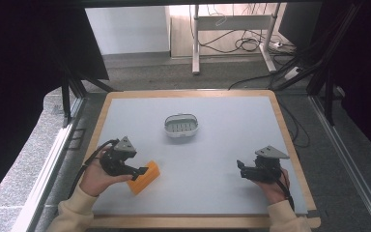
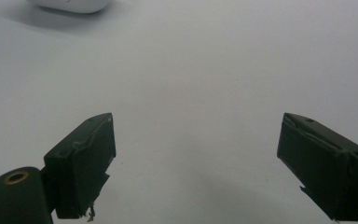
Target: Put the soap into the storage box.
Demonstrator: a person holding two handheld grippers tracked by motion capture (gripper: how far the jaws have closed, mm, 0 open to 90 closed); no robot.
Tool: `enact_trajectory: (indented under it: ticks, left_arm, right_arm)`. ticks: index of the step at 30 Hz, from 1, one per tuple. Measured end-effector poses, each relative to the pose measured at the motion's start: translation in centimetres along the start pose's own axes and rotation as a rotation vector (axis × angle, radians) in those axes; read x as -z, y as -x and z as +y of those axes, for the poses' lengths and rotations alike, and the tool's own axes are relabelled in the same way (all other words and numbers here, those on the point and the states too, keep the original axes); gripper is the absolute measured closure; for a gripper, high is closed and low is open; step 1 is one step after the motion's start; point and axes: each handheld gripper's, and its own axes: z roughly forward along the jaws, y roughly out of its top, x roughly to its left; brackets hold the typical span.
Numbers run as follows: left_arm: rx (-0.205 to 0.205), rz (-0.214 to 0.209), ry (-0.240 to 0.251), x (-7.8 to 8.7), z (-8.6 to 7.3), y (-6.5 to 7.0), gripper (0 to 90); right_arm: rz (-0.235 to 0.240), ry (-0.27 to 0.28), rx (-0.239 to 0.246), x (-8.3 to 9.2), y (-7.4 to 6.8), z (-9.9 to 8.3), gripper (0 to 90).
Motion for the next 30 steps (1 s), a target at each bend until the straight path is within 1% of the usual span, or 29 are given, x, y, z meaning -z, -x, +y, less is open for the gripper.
enact_trajectory:
  ticks: [9, 13, 17, 23, 27, 28, 30]
  left_arm:
    - [0.001, -0.009, -0.063, -1.5, -0.3, 0.1, 27.3]
    - [0.006, -0.012, -0.08, -2.1, -0.3, 0.3, 27.3]
    - [-0.001, -0.021, -0.101, -2.8, -0.3, 0.6, 27.3]
    - [-0.016, -0.015, -0.136, -3.9, -0.3, 1.1, 28.2]
    - [-0.016, -0.013, -0.166, -4.7, -0.2, 1.3, 32.5]
    - [-0.016, -0.013, -0.166, -4.7, -0.2, 1.3, 34.0]
    - [-0.018, -0.011, -0.188, -5.1, -0.2, 1.4, 35.8]
  right_arm:
    - [-0.007, -0.006, 0.005, -0.1, 0.0, -0.1, 11.8]
    - [-0.008, -0.008, 0.002, -0.1, 0.0, -0.1, 11.8]
    - [-0.01, -0.012, 0.004, -0.1, 0.0, -0.1, 11.8]
    - [-0.014, -0.012, -0.001, -0.1, 0.2, -0.1, 11.8]
    - [-0.016, -0.017, -0.001, -0.2, 0.2, -0.1, 11.8]
    - [-0.016, -0.017, -0.001, -0.2, 0.2, -0.1, 11.8]
    - [-0.016, -0.021, 0.0, -0.2, 0.1, -0.1, 11.8]
